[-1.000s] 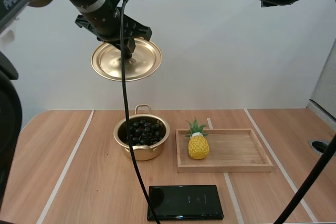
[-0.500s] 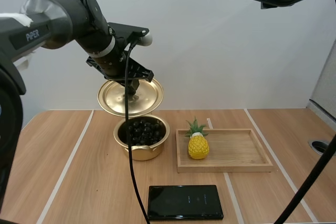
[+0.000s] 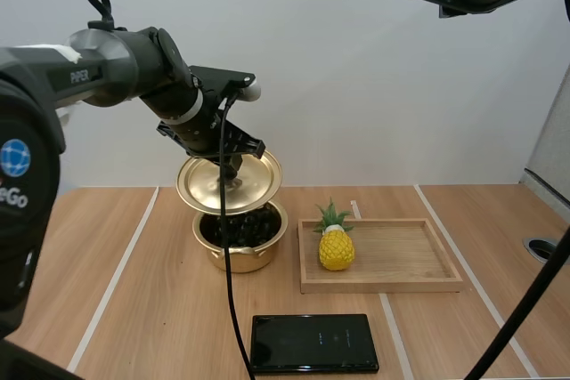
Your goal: Open the pot, put the grape inside, and close it
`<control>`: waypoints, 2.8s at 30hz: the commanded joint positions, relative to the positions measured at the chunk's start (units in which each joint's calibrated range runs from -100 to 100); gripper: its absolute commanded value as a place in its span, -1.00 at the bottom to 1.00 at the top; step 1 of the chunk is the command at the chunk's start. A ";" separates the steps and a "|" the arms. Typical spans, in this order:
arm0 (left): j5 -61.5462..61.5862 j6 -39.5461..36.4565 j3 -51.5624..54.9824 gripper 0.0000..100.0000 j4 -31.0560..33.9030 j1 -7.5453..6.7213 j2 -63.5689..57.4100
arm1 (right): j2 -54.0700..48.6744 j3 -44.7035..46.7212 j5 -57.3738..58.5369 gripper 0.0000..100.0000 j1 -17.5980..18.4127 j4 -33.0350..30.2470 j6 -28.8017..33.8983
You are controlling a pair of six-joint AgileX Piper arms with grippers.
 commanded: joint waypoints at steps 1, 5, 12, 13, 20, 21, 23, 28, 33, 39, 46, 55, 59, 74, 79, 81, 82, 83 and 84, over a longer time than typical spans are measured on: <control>-1.38 0.64 0.10 -1.00 -2.80 -0.10 2.15 | -0.87 -0.39 -0.13 -1.00 -0.17 -0.02 0.03; -1.72 0.64 0.10 -1.00 -2.80 -0.10 5.24 | -0.87 -0.39 -0.13 -1.00 -0.17 -0.18 0.03; -1.72 0.76 0.10 -1.00 -2.80 -0.10 9.96 | -0.87 -0.39 -0.13 -1.00 -0.17 -0.18 0.03; -1.94 0.76 0.10 -1.00 -2.91 -0.10 10.36 | -0.87 -0.39 -0.13 -1.00 -0.17 -0.18 0.03; -1.76 1.18 0.10 -1.00 -3.18 -0.10 13.53 | -0.87 -0.39 -0.13 -1.00 -0.17 -0.18 0.03; -1.76 1.18 0.10 -1.00 -3.18 -0.10 13.86 | -0.87 -0.39 -0.13 -1.00 -0.17 -0.18 0.03; -1.76 1.18 0.10 -1.00 -3.18 -0.10 14.32 | -0.87 -0.39 -0.13 -1.00 -0.17 -0.18 0.03; -2.08 1.91 0.10 -1.00 -3.18 -0.10 14.45 | -0.87 -0.39 -0.13 -1.00 -0.17 -0.18 0.03; -2.97 1.91 0.10 -1.00 -3.18 -0.10 14.45 | -0.87 -0.39 -0.13 -1.00 -0.17 -0.18 0.03; -4.26 2.00 0.10 -1.00 -3.18 -0.10 14.45 | -0.87 -0.39 0.04 -1.00 -0.17 -0.19 0.03; -1.26 4.17 0.10 -1.00 -3.18 -0.10 14.45 | -0.87 -0.39 0.04 -1.00 -0.17 -0.19 0.03; -0.27 4.60 1.05 -1.00 -3.18 -0.10 14.45 | -0.87 -0.39 0.56 -1.00 -0.17 -0.19 0.03; -4.17 6.30 4.00 -1.00 -3.18 -0.10 14.45 | -0.87 -0.39 0.73 -1.00 -0.17 -0.19 0.03; -4.71 6.40 5.66 -1.00 -3.18 -0.10 14.45 | -0.87 -0.39 1.91 -1.00 -0.17 -0.19 0.03; -4.35 5.19 5.66 -1.00 -3.18 -0.10 14.33 | -0.87 -0.39 1.91 -1.00 -0.17 -0.19 0.03; -4.35 4.85 5.66 -1.00 -3.18 -0.10 14.33 | -0.87 -0.39 1.91 -1.00 -0.17 -0.19 0.03; -4.35 4.85 5.66 -1.00 -3.18 -0.10 14.33 | -0.87 -0.39 1.91 -1.00 -0.17 -0.19 0.03; -4.35 4.85 5.66 -1.00 -3.18 -0.10 14.33 | -0.87 -0.39 1.91 -1.00 -0.17 -0.19 0.03; -4.35 4.85 5.66 -1.00 -3.18 -0.10 14.33 | -0.87 -0.39 1.91 -1.00 -0.17 -0.19 0.03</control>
